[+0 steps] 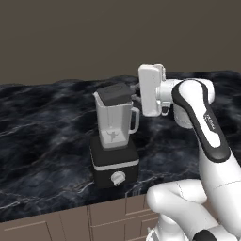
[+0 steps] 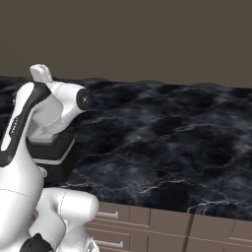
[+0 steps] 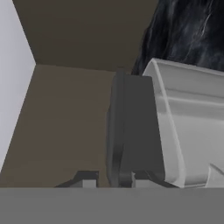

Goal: Close the lid blender by securely placing the lid on top.

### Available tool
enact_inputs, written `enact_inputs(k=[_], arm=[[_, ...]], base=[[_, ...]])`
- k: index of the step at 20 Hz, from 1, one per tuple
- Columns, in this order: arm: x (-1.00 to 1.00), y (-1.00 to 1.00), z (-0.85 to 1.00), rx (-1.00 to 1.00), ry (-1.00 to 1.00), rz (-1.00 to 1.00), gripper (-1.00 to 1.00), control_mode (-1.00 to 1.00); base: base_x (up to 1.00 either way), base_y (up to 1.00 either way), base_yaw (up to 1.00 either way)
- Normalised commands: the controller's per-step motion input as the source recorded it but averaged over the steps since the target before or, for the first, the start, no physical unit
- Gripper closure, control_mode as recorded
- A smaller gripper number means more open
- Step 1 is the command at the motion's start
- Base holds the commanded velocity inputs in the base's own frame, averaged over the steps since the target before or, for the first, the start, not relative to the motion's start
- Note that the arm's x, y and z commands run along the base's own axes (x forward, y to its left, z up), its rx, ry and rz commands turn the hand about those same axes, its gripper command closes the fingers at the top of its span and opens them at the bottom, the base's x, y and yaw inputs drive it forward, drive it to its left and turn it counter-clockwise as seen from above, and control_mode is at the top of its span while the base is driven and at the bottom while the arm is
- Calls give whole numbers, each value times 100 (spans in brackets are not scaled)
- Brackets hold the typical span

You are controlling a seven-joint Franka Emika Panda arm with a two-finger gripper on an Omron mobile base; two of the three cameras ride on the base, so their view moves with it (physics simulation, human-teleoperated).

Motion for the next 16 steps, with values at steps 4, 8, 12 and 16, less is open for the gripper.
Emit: enact_inputs(k=[4,8,12,16], arm=[[-9,6,-11,0,2,-1,100,-100],[-15,2,-46,0,0,2,100,-100],[8,0,-56,0,0,11,100,-100],[17,0,-31,0,0,11,100,-100]], base=[[0,0,0],[0,0,0],[0,0,0],[0,0,0]])
